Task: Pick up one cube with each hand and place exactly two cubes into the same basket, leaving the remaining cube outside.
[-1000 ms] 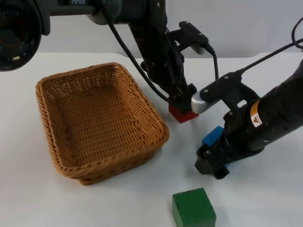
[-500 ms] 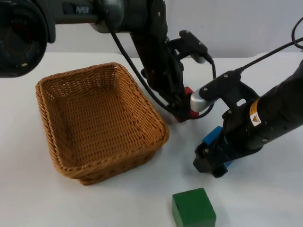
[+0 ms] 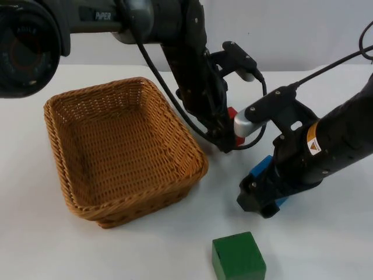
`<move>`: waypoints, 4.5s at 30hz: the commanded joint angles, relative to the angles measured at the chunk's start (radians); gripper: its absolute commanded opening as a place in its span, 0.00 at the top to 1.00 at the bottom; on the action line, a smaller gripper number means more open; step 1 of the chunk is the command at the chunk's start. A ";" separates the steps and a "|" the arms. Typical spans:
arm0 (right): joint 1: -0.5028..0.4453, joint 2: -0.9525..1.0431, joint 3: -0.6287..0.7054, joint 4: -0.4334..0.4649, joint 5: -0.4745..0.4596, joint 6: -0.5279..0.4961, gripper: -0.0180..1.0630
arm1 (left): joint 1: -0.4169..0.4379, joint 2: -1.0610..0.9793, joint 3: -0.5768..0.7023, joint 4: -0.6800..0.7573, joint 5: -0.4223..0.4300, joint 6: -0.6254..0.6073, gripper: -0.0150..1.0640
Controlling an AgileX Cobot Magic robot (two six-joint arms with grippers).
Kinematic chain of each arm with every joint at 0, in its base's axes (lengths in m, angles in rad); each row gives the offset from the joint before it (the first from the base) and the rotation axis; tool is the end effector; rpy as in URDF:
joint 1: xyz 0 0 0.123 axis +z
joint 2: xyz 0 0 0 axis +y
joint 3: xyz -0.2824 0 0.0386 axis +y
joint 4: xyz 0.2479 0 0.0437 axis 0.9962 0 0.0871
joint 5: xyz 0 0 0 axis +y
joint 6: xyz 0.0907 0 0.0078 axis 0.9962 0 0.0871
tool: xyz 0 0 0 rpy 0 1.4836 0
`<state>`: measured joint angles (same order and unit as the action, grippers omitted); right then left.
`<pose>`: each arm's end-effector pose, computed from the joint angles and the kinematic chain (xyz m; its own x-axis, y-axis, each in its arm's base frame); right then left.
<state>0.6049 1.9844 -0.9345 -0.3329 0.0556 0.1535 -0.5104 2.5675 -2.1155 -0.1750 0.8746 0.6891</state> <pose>0.2955 0.2022 0.0954 -0.5879 -0.6228 -0.5162 -0.6761 0.7287 -0.1090 0.4566 -0.2696 0.0899 -0.4051 0.8457 -0.3475 0.8868 0.4559 0.0755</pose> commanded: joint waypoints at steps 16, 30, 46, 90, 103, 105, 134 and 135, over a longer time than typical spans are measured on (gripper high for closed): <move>-0.002 0.000 -0.004 0.000 0.008 -0.008 0.99 | -0.008 -0.007 -0.005 -0.094 -0.020 0.013 0.99; -0.002 -0.109 -0.004 -0.002 0.097 -0.008 0.98 | -0.008 -0.134 -0.024 -0.092 0.051 0.009 0.99; -0.002 -0.405 -0.004 -0.002 0.294 -0.011 0.98 | -0.006 -0.347 -0.024 -0.090 0.115 -0.036 0.99; 0.168 -0.257 -0.193 -0.001 0.265 -0.066 0.98 | 0.243 -0.383 -0.024 -0.071 0.202 -0.206 0.99; 0.187 -0.174 -0.307 0.008 0.260 -0.065 0.98 | 0.373 -0.383 -0.023 -0.071 0.215 -0.224 0.99; 0.187 -0.171 -0.320 0.021 0.238 -0.065 0.98 | 0.392 -0.383 -0.023 -0.071 0.220 -0.224 0.99; 0.266 0.088 -0.500 0.050 0.196 -0.083 0.98 | 0.430 -0.365 0.198 -0.079 0.079 -0.197 0.99; 0.266 0.094 -0.500 0.050 0.188 -0.083 0.98 | 0.430 -0.365 0.213 -0.079 0.071 -0.197 0.99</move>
<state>0.8709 2.0780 -1.4230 -0.2803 0.2717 0.0713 -0.0826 2.2079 -1.9132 -0.2402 0.9752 0.4877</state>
